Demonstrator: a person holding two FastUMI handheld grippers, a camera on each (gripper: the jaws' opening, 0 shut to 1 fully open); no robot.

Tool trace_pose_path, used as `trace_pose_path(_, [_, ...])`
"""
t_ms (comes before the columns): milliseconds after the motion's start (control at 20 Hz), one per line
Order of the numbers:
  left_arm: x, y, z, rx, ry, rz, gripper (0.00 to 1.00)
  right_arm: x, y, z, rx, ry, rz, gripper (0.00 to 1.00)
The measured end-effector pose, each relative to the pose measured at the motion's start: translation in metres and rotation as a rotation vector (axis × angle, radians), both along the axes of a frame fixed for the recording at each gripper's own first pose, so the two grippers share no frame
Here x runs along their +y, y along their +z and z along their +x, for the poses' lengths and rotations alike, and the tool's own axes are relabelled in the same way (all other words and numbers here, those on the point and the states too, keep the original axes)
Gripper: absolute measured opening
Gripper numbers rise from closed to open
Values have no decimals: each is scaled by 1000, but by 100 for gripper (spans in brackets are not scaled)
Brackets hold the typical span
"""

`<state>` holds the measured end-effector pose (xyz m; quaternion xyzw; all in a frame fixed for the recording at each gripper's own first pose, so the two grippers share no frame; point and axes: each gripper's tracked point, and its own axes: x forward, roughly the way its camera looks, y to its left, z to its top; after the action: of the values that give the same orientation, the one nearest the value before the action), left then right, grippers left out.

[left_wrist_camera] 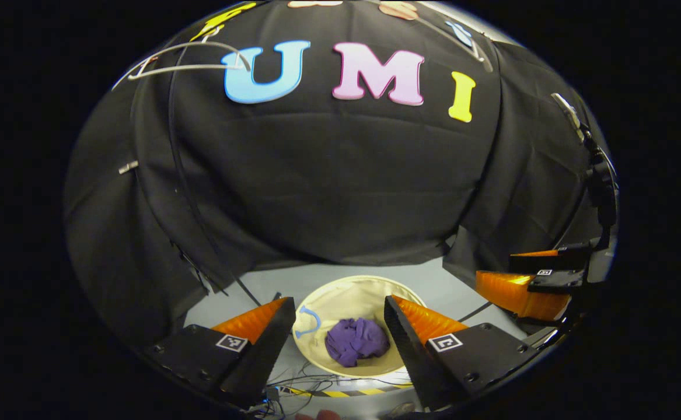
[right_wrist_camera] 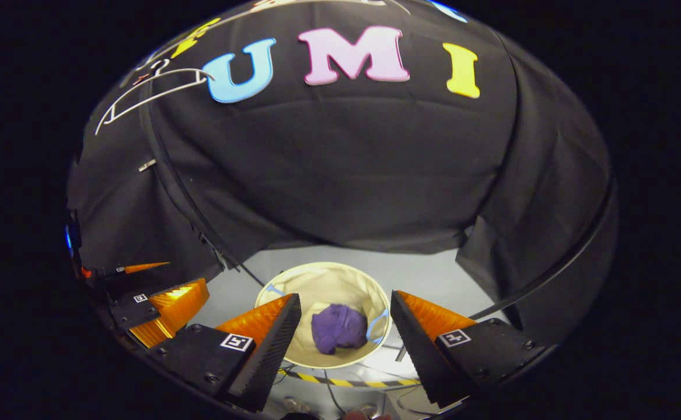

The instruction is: Grasp the clothes on the hanger with both hands and then place them into the laundry hamper below.

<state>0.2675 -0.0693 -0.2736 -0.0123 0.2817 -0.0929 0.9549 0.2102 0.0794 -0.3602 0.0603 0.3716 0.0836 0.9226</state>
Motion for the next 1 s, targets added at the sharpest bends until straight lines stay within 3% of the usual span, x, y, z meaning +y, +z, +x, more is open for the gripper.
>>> trace_pose_path(400, [15,130,-43,-231,28,-56,96,-6,157,-18,-289,-61,29,98])
trace_pose_path(1000, [41,232,-86,-396,44,-87,96,-22,257,-44,-445,-109,54,98])
